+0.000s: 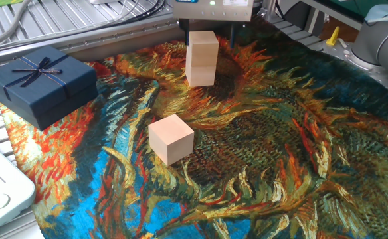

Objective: Stack the blocks in a vertical line of five

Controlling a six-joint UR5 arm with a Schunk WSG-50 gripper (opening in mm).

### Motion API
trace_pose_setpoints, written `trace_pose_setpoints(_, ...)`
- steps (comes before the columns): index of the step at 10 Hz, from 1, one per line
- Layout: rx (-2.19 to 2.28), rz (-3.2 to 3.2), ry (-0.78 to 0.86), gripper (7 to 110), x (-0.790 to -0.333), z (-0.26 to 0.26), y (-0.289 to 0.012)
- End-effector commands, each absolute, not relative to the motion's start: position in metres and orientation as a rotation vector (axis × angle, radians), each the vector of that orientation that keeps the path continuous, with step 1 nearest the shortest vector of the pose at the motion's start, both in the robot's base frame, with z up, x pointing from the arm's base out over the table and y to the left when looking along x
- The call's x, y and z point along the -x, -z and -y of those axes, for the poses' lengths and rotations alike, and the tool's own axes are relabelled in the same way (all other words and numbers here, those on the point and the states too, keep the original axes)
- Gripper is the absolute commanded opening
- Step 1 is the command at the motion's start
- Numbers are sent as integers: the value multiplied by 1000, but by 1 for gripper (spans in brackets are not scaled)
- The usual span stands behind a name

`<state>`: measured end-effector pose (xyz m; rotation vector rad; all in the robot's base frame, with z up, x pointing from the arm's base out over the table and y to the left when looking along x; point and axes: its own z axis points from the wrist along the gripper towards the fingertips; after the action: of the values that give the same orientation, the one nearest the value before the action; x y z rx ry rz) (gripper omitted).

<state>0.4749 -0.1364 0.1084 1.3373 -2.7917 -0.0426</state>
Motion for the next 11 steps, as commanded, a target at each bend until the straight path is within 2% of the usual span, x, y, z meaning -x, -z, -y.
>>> trace_pose_setpoints(1, -1350, 2844, 102, 88, -485, 116, -106)
trace_pose_setpoints(6, -1249, 2775, 197, 88, -467, 109, -90)
trace_pose_setpoints(11, -1198, 2728, 153, 88, -457, 121, -89)
